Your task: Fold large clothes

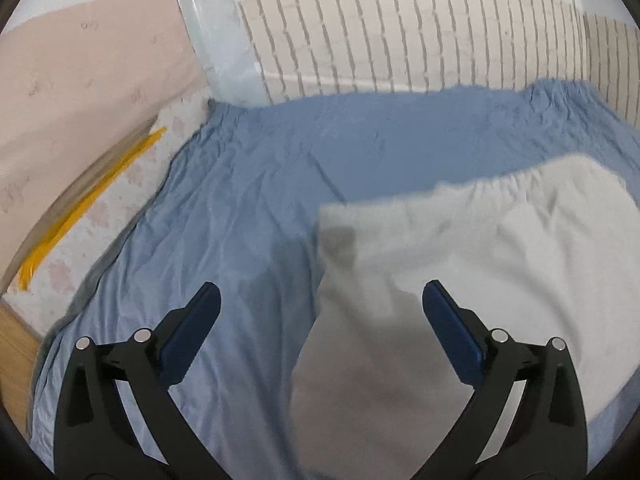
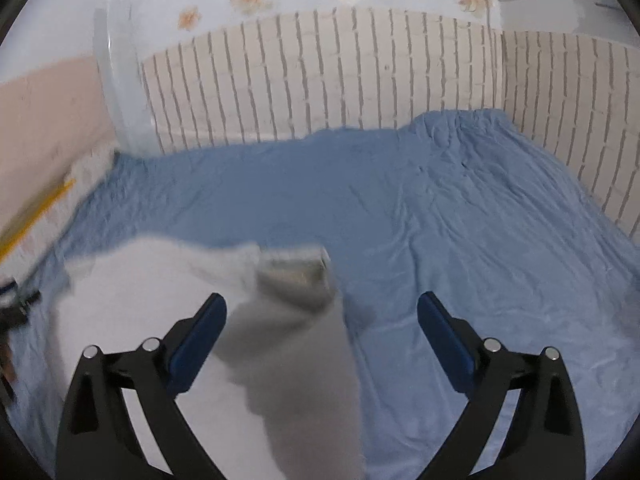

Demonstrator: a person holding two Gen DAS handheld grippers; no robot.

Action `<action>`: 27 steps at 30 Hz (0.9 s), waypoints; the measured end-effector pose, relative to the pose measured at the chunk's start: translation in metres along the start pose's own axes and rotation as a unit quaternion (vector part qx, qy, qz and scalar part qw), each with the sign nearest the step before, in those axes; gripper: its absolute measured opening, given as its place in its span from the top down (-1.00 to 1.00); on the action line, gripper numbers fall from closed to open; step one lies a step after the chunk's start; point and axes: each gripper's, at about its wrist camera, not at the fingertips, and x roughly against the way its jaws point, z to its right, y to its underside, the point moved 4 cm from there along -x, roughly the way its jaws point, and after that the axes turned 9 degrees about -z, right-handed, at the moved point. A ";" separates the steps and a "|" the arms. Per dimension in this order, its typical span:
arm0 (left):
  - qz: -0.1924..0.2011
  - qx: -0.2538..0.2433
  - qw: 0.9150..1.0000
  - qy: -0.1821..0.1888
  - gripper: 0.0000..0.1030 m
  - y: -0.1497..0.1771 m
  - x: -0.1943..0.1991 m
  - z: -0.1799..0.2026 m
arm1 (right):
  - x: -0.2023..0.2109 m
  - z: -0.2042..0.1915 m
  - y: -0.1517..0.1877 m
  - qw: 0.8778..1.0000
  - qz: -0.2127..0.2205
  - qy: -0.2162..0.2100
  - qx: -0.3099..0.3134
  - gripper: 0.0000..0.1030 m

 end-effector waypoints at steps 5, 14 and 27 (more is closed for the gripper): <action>-0.047 0.004 0.998 0.035 -0.94 0.028 -0.034 -0.009 | -0.049 0.010 0.049 0.997 -0.077 0.008 0.021 -0.87; -0.082 0.031 0.989 0.119 -0.74 0.040 -0.081 -0.006 | -0.093 0.000 0.073 0.992 -0.104 -0.074 -0.005 -0.87; -0.061 -0.032 0.996 0.060 0.80 0.037 -0.067 0.035 | -0.086 -0.035 0.074 0.995 -0.082 -0.022 0.053 0.84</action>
